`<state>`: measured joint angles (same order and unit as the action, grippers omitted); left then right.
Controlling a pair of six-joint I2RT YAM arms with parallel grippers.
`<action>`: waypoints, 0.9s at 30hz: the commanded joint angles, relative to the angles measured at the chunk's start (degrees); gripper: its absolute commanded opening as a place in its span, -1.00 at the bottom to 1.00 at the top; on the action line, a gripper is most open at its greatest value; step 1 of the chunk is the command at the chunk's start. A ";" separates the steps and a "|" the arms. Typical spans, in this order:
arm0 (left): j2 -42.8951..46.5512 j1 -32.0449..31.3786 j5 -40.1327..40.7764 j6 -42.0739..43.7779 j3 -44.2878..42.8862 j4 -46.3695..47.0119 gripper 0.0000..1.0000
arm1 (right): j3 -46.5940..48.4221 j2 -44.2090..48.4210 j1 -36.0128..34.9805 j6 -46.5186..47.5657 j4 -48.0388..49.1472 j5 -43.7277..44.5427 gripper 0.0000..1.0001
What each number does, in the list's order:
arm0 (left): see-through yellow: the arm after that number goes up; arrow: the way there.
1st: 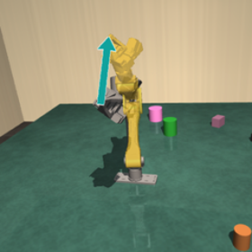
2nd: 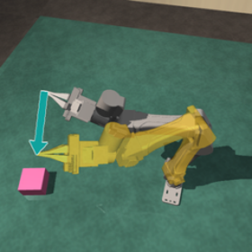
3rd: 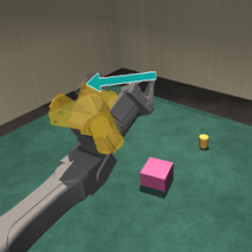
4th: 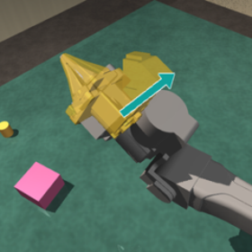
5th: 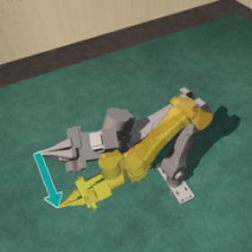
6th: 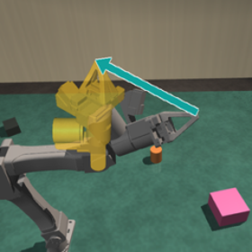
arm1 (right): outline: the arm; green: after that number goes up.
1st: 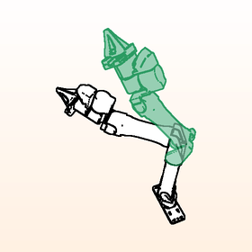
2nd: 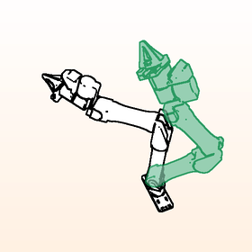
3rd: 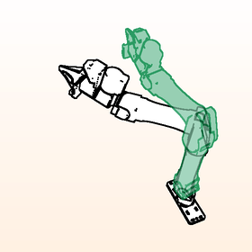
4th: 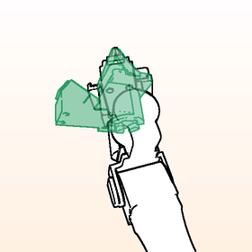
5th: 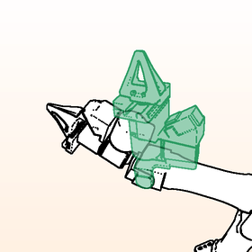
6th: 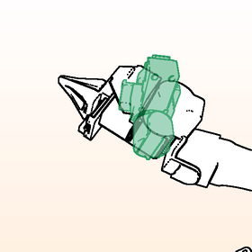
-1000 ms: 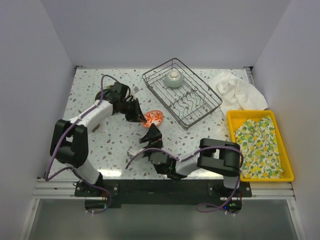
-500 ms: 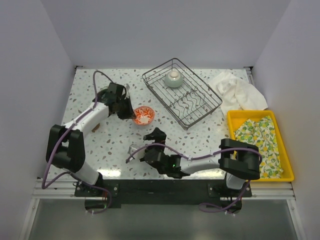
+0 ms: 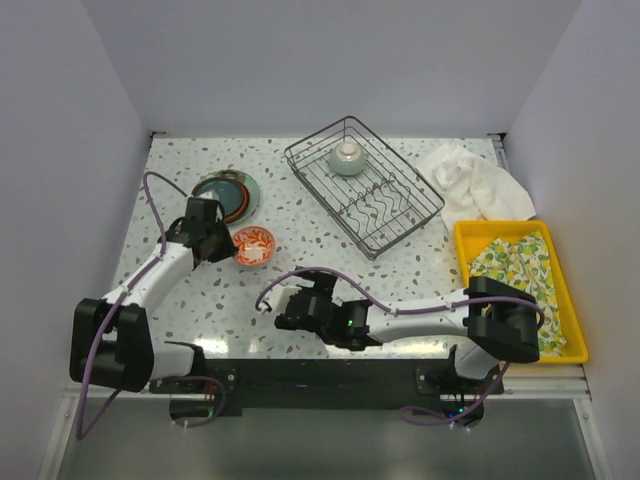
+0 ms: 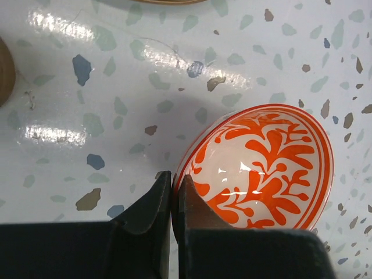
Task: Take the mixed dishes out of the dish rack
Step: Place the bowl at the center of the board.
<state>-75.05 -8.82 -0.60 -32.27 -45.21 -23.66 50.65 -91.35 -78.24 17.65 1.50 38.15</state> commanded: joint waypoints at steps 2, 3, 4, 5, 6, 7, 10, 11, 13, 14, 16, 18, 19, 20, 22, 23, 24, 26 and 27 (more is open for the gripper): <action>4.12 2.58 2.36 -3.41 3.11 7.31 -1.00 | 4.19 0.65 1.86 -6.48 -3.87 -5.10 0.97; 4.21 3.01 2.71 -3.41 3.81 7.23 -1.00 | 4.36 0.91 2.38 -7.36 -3.96 -5.71 0.97; 4.64 3.19 3.58 -3.50 4.16 7.31 -1.00 | 4.37 1.09 3.52 -7.80 -3.96 -6.33 0.97; 4.91 3.28 4.11 -3.59 4.51 7.75 -1.00 | 4.28 1.78 4.14 -8.41 -4.05 -7.64 0.97; 5.26 3.46 4.73 -3.59 5.30 7.93 -1.00 | 4.28 2.05 4.84 -9.20 -4.22 -8.26 0.97; 5.78 3.54 5.95 -3.76 5.74 8.19 -1.00 | 4.19 2.49 6.15 -9.65 -4.22 -8.79 0.97; 6.31 4.16 7.01 -4.29 6.71 9.33 -1.00 | 3.93 3.72 8.96 -11.40 -4.57 -11.08 0.97; 6.32 4.25 7.02 -4.55 6.89 9.59 -1.00 | 3.93 4.25 9.59 -12.02 -4.75 -11.52 0.97; 6.32 4.51 7.28 -5.08 7.59 10.12 -1.00 | 3.75 4.69 11.17 -12.20 -4.75 -12.22 0.97; 6.40 4.60 7.37 -5.08 7.94 10.82 -1.00 | 3.75 4.95 11.61 -12.20 -4.84 -12.22 0.96; 6.05 4.86 7.89 -4.99 8.82 11.44 -1.00 | 3.84 5.48 12.93 -12.11 -4.93 -12.49 0.97; 5.70 5.30 7.90 -4.65 9.35 11.79 -1.00 | 3.93 6.01 14.51 -12.20 -5.10 -12.92 0.97; 5.35 5.39 7.55 -4.47 9.35 11.79 -0.88 | 4.10 6.27 14.95 -12.11 -5.10 -13.19 0.97; 5.26 5.39 7.37 -4.38 9.44 11.79 -0.82 | 4.19 6.45 15.65 -11.76 -5.19 -13.36 0.97; 4.82 5.39 6.32 -3.94 9.61 11.88 -0.72 | 4.63 7.23 17.41 -11.24 -5.19 -13.98 0.97; 4.73 5.39 5.97 -3.77 9.79 11.97 -0.68 | 4.80 7.33 18.03 -10.80 -5.19 -14.16 0.97; 4.65 5.39 5.44 -3.50 9.88 11.97 -0.65 | 5.33 7.68 19.51 -10.45 -5.19 -14.33 0.97; 3.86 5.39 4.21 -3.15 9.88 11.80 -0.56 | 5.95 7.94 20.84 -9.13 -5.28 -14.59 0.97; 3.59 5.39 3.77 -2.71 9.88 11.71 -0.53 | 6.91 8.03 22.50 -8.69 -5.54 -14.86 0.97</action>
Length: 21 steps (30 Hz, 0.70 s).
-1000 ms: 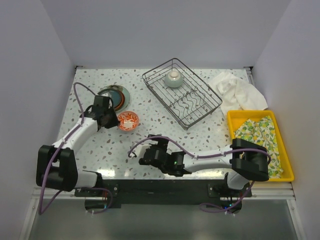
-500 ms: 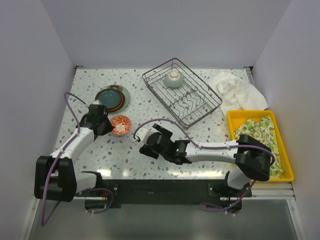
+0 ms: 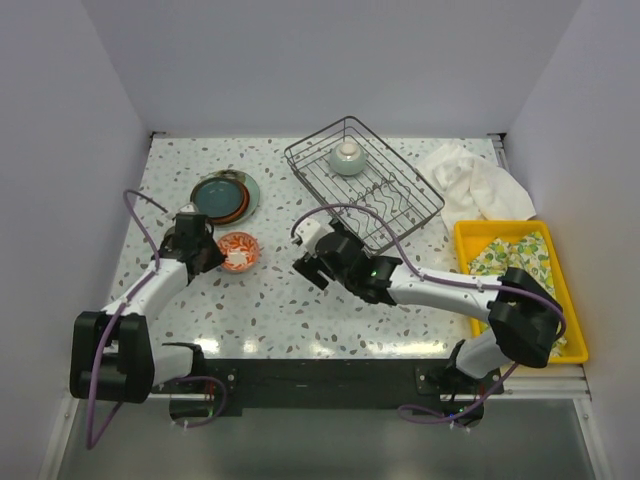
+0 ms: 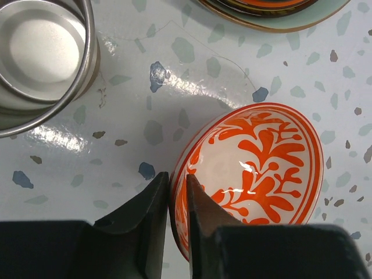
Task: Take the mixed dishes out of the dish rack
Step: Place the bowl at the center of the board.
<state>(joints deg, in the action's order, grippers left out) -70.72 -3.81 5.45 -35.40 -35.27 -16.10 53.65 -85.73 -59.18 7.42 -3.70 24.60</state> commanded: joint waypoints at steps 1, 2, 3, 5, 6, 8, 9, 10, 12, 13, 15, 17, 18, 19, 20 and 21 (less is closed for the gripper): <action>-0.65 0.39 -2.81 0.50 -0.07 3.97 -0.47 | 4.44 2.33 4.24 1.98 -0.43 -1.48 0.97; -0.65 0.39 -2.99 0.68 -0.07 3.71 -0.44 | 5.58 2.24 5.20 2.85 -0.77 -1.92 0.97; -0.39 0.39 -3.43 1.20 -0.24 3.53 -0.40 | 6.20 1.89 6.95 3.21 -0.86 -2.10 0.97; -0.12 0.39 -3.96 1.64 -0.94 2.22 -0.26 | 8.30 1.10 8.63 4.52 -0.78 -2.45 0.97; 0.57 0.39 -4.39 2.08 -1.21 1.78 -0.23 | 9.01 0.75 10.21 4.97 -0.86 -2.54 0.97; 1.54 0.39 -4.75 2.52 -2.17 0.02 -0.16 | 11.55 -0.48 11.80 6.63 -1.04 -2.89 0.97; 2.59 0.39 -5.19 3.14 -2.52 -0.51 -0.11 | 12.35 -0.92 13.28 7.25 -1.04 -3.50 0.96; 3.12 0.39 -5.19 3.49 -2.96 -1.91 -0.05 | 13.14 -1.36 14.08 8.04 -0.95 -3.85 0.97; 5.05 0.39 -5.19 4.28 -4.81 -3.58 0.00 | 15.86 -2.94 16.53 9.71 -0.78 -4.65 0.96; 5.76 0.39 -5.19 4.46 -5.51 -5.16 0.09 | 16.74 -3.47 17.42 9.98 -0.78 -5.00 0.97; 8.39 0.39 -5.19 4.81 -7.35 -6.31 0.12 | 19.56 -5.31 19.79 10.77 -0.87 -5.87 0.97; 10.15 0.39 -5.19 4.90 -8.93 -7.98 0.20 | 22.36 -6.63 21.90 11.30 -0.78 -6.40 0.96; 11.90 0.39 -5.19 5.25 -9.38 -8.51 0.28 | 23.33 -7.94 22.43 11.47 -0.78 -6.58 0.97; 12.79 0.39 -5.19 5.25 -9.90 -9.73 0.29 | 24.21 -8.91 23.05 11.65 -0.60 -6.76 0.97; 13.67 0.39 -5.10 5.34 -10.43 -10.35 0.29 | 25.88 -9.62 24.19 12.00 0.01 -6.76 0.97; 15.42 0.39 -5.01 5.69 -10.70 -10.88 0.38 | 26.68 -10.41 24.81 11.92 0.45 -6.76 0.97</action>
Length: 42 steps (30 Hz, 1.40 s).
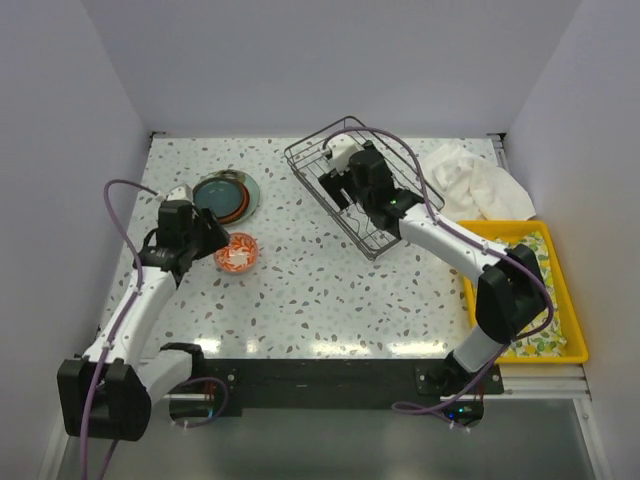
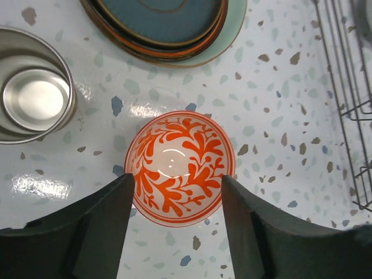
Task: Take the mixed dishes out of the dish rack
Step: Place the bowl at the center of the board, then pick up the bowl from the dish rack.
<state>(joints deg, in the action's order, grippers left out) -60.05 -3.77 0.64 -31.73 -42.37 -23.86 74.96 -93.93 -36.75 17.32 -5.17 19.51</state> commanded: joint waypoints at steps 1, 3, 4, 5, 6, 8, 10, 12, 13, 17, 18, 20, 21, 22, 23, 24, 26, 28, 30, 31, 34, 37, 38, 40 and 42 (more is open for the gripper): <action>5.73 0.34 -0.21 2.02 -3.77 -4.26 0.39 | 6.33 -4.05 3.17 1.84 2.09 -2.36 0.97; 8.70 0.34 -0.29 2.11 -4.12 -5.49 0.49 | 9.93 -6.16 5.28 -0.09 1.48 -3.42 0.97; 9.68 0.34 -0.21 2.02 -4.12 -6.72 0.55 | 11.25 -8.00 5.98 -1.31 1.04 -4.03 0.97; 10.65 0.34 -0.21 1.93 -4.04 -7.43 0.57 | 13.70 -9.07 7.38 -4.46 0.26 -5.43 0.97; 12.31 0.34 -0.21 1.76 -4.12 -8.13 0.60 | 14.77 -9.86 8.01 -6.40 0.07 -6.40 0.96; 13.90 0.34 -0.03 1.49 -4.13 -9.98 0.61 | 17.31 -12.22 9.32 -12.71 0.33 -8.25 0.96; 16.10 0.34 0.23 1.23 -4.12 -11.20 0.67 | 20.38 -14.08 9.77 -19.21 -0.01 -8.61 0.95; 17.60 0.34 0.67 1.05 -4.21 -12.17 0.67 | 23.03 -17.50 10.12 -23.36 -1.94 -6.95 0.94; 17.95 0.34 0.76 0.96 -4.73 -12.70 0.67 | 25.91 -18.73 10.12 -27.48 -3.95 -5.98 0.94; 18.13 0.25 0.85 0.88 -5.70 -14.20 0.67 | 30.33 -24.36 10.74 -36.38 -5.73 -3.25 0.94; 18.04 0.25 0.85 0.88 -5.79 -14.46 0.67 | 30.60 -24.98 10.91 -38.22 -5.56 -2.73 0.94; 17.95 0.25 0.85 0.79 -6.06 -14.90 0.67 | 31.65 -26.12 11.35 -43.41 -5.47 -2.46 0.93; 17.78 0.25 0.85 0.70 -6.15 -15.08 0.67 | 32.17 -27.52 11.35 -44.99 -5.64 -2.11 0.93; 17.78 0.25 0.85 0.70 -6.15 -15.08 0.67 | 33.40 -28.06 11.61 -47.62 -6.60 -1.93 0.93; 17.60 0.25 1.02 0.61 -6.23 -15.08 0.67 | 33.85 -28.58 11.70 -49.04 -6.87 -1.67 0.93; 17.43 0.25 0.94 0.53 -6.15 -14.99 0.67 | 34.02 -29.46 11.79 -50.36 -6.96 -1.32 0.93; 16.90 0.17 0.76 0.61 -6.41 -15.08 0.67 | 33.50 -29.73 12.23 -54.22 -5.65 -0.61 0.94; 16.37 0.08 0.67 0.70 -6.85 -15.25 0.67 | 32.97 -30.52 12.67 -57.03 -4.24 -0.44 0.94; 16.37 -0.01 0.67 0.79 -7.02 -15.60 0.67 | 33.15 -31.74 12.76 -59.84 -4.06 0.00 0.94; 16.37 -0.10 0.67 0.70 -7.02 -15.78 0.67 | 32.89 -32.01 13.11 -60.99 -3.62 0.18 0.94; 16.63 -0.18 0.85 0.70 -6.85 -16.22 0.67 | 30.95 -32.81 13.64 -66.27 -1.43 -0.08 0.94; 16.28 -0.27 0.76 0.70 -6.85 -16.40 0.67 | 30.42 -33.68 13.64 -69.70 -0.55 0.97 0.94; 16.28 -0.36 0.59 0.70 -6.85 -16.31 0.67 | 30.42 -33.86 13.64 -70.57 -0.54 1.84 0.94; 16.11 -0.45 0.50 0.61 -6.85 -16.13 0.67 | 30.25 -34.21 13.64 -72.95 -0.46 2.64 0.95; 16.02 -0.45 0.41 0.53 -6.76 -16.13 0.67 | 30.68 -35.00 13.55 -75.14 -0.89 3.52 0.96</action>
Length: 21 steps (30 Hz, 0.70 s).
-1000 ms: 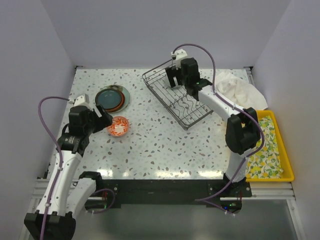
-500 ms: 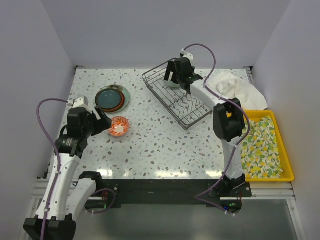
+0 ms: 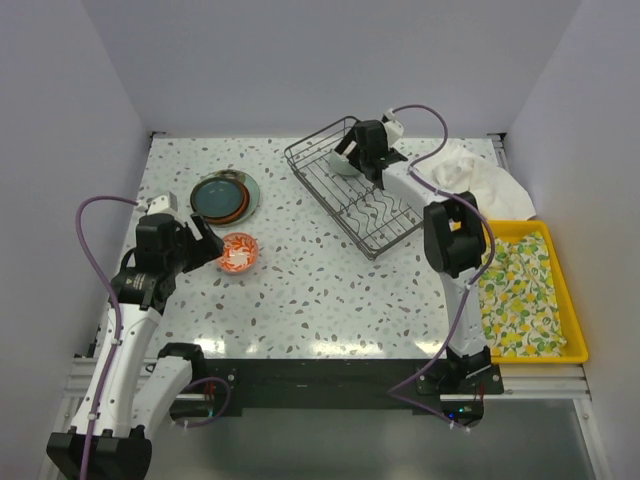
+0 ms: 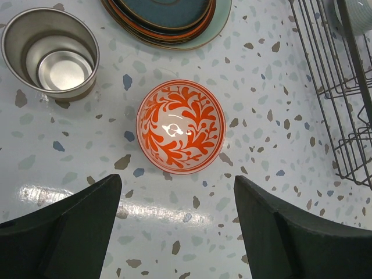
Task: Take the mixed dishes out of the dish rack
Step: Pick up the bowl from the dish rack.
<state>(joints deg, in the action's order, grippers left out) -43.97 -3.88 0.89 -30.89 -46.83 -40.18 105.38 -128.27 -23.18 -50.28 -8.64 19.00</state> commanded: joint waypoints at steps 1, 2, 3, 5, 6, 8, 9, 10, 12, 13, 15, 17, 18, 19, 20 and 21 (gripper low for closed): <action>-0.15 -0.34 0.26 -0.22 -2.30 0.28 0.67 | 0.35 -0.84 0.06 -8.16 2.49 4.28 0.96; -0.16 -0.34 0.26 -0.22 -2.22 0.28 0.67 | 0.52 -1.54 0.06 -8.77 2.49 4.37 0.96; -0.07 -0.34 0.34 -0.22 -2.04 0.37 0.67 | 0.96 -1.89 0.06 -10.00 2.32 4.37 0.96; -0.16 -0.34 0.26 -0.31 -2.04 0.46 0.67 | 1.14 -2.86 -0.02 -11.24 2.14 4.37 0.96; -0.24 -0.34 0.26 -0.22 -1.95 0.46 0.67 | 1.14 -3.04 0.06 -12.55 2.14 4.55 0.96; -0.24 -0.34 0.26 -0.22 -1.95 0.46 0.67 | 0.88 -3.57 0.06 -13.79 1.97 5.07 0.96; -0.24 -0.34 0.34 -0.22 -2.04 0.46 0.67 | 0.53 -3.74 0.06 -15.01 1.70 5.69 0.96; -0.16 -0.34 0.35 -0.22 -2.04 0.37 0.67 | 0.26 -3.83 0.06 -15.63 1.79 5.95 0.96; -0.24 -0.34 0.35 -0.22 -1.95 0.37 0.67 | -0.35 -4.18 0.06 -17.04 1.79 6.57 0.96; -0.24 -0.34 0.35 -0.13 -1.95 0.37 0.67 | -0.61 -4.36 0.06 -17.56 2.22 6.92 0.96; -0.24 -0.34 0.35 -0.13 -1.95 0.28 0.67 | -1.67 -4.80 0.24 -18.45 4.41 6.84 0.96; -0.24 -0.34 0.52 -0.13 -1.95 0.19 0.67 | -1.85 -5.24 0.24 -20.11 4.34 6.75 0.96; -0.42 -0.34 0.52 -0.13 -1.86 0.19 0.67 | -2.20 -5.33 0.33 -20.64 4.95 6.75 0.97; -0.42 -0.43 0.52 -0.13 -1.86 0.28 0.67 | -2.63 -5.50 0.41 -21.25 5.48 6.75 0.96; -0.42 -0.34 0.52 -0.04 -1.95 0.28 0.67 | -3.42 -5.42 0.42 -22.48 5.92 6.66 0.97; -0.42 -0.34 0.61 -0.04 -1.86 0.28 0.67 | -3.69 -5.50 0.59 -23.27 6.18 6.57 0.97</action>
<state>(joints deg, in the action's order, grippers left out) -44.34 -3.92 0.91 -30.89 -46.83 -40.38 103.77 -133.14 -23.22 -68.03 -3.99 22.02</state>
